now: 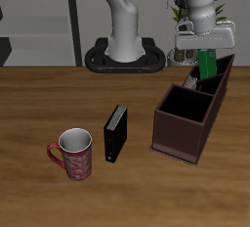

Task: Place the yellow book into the left desk caddy's front compartment and place the green book into the left desk caddy's left compartment and place the black book into the left desk caddy's back compartment

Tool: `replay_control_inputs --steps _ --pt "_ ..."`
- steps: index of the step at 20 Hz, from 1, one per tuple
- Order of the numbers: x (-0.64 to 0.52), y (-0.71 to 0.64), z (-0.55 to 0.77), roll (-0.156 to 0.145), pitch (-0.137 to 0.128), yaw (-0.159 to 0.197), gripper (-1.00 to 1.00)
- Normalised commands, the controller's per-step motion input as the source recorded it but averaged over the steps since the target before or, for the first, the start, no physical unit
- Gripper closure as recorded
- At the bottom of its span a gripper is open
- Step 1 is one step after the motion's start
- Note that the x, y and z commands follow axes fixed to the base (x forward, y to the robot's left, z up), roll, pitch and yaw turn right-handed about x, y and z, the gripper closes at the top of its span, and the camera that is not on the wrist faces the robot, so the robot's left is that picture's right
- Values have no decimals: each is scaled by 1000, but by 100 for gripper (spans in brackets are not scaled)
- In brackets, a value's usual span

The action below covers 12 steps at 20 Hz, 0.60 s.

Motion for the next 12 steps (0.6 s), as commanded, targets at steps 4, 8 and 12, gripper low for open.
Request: replay_control_inputs --steps 4,8,12 --pt "77 52 -207 9 60 8 100" --pt "63 84 -153 39 75 -4 100" --pt "-26 -36 -50 10 27 11 -100"
